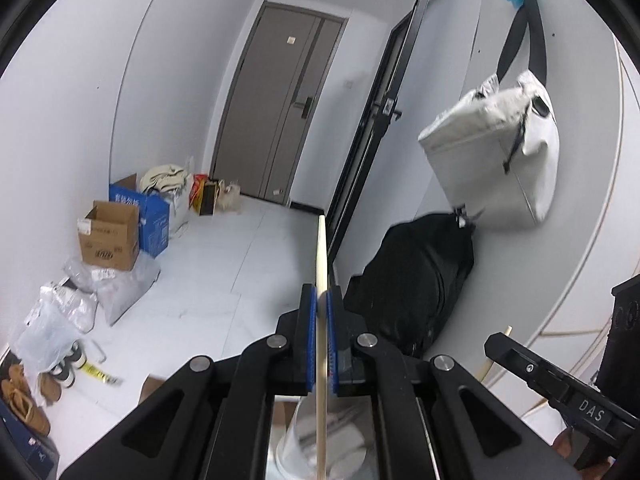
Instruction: Organize utensils
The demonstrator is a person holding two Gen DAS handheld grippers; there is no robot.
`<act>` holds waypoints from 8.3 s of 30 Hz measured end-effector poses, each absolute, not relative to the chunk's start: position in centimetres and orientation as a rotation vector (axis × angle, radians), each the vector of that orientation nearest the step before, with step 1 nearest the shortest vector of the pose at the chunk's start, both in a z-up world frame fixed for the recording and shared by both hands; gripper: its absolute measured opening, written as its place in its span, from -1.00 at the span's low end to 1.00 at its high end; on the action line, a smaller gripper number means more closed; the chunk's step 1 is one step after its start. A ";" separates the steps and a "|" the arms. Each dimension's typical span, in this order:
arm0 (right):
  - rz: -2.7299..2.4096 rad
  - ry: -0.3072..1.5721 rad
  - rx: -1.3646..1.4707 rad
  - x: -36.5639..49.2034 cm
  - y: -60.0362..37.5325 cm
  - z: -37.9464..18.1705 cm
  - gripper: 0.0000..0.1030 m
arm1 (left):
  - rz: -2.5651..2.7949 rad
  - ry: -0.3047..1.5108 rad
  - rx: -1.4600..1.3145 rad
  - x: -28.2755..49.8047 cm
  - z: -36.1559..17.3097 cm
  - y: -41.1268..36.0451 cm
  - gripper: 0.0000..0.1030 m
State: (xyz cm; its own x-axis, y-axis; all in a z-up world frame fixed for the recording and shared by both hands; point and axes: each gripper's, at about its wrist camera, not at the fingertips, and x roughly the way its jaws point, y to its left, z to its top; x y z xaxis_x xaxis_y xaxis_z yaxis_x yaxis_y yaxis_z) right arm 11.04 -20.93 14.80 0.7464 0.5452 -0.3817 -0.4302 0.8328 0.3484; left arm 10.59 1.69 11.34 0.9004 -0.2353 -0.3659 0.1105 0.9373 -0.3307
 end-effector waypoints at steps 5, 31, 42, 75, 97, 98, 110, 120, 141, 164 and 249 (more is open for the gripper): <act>0.518 0.451 0.242 13.9 -20.7 15.9 -0.93 | -0.179 0.392 -0.338 12.3 10.8 1.7 -0.98; 0.492 0.421 0.216 20.2 -19.9 10.7 -0.93 | -0.265 0.244 -0.155 14.5 5.8 -2.1 -0.98; 0.537 0.448 0.213 19.6 -19.8 9.0 -0.93 | -0.339 0.289 -0.123 13.9 5.5 -2.0 -0.98; 0.601 0.581 0.215 18.7 -19.5 6.2 -0.86 | -0.488 0.496 -0.068 12.3 4.3 -1.8 -0.95; 0.511 0.524 0.353 9.6 -24.6 8.5 0.49 | -0.261 0.490 -0.132 5.7 8.0 0.8 0.16; 0.509 0.526 0.353 9.0 -24.7 8.5 0.50 | -0.254 0.491 -0.129 5.4 8.0 0.9 0.26; 0.490 0.538 0.314 3.7 -24.4 7.0 0.88 | -0.183 0.537 -0.076 1.3 6.9 0.3 0.60; 0.491 0.534 0.255 0.9 -23.3 5.2 1.00 | -0.137 0.606 -0.033 -0.3 3.9 0.3 0.64; 0.459 0.638 0.341 1.8 -24.0 1.4 1.00 | -0.160 1.058 0.160 3.2 -7.9 -1.2 0.64; 0.481 0.668 0.398 3.6 -24.9 1.0 1.00 | -0.235 1.165 0.124 4.3 -9.2 -3.5 -0.19; 0.399 1.187 -0.193 7.4 -9.3 -11.1 -0.80 | -0.277 0.824 -0.349 4.6 -2.0 7.3 -0.96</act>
State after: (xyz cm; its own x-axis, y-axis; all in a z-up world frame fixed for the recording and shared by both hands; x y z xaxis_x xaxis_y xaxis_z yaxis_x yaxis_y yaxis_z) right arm 7.36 -9.33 -11.12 0.3154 0.1999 -0.9277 -0.4004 0.9143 0.0609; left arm 4.57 7.35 -1.97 0.6492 -0.3717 -0.6636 0.1049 0.9079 -0.4059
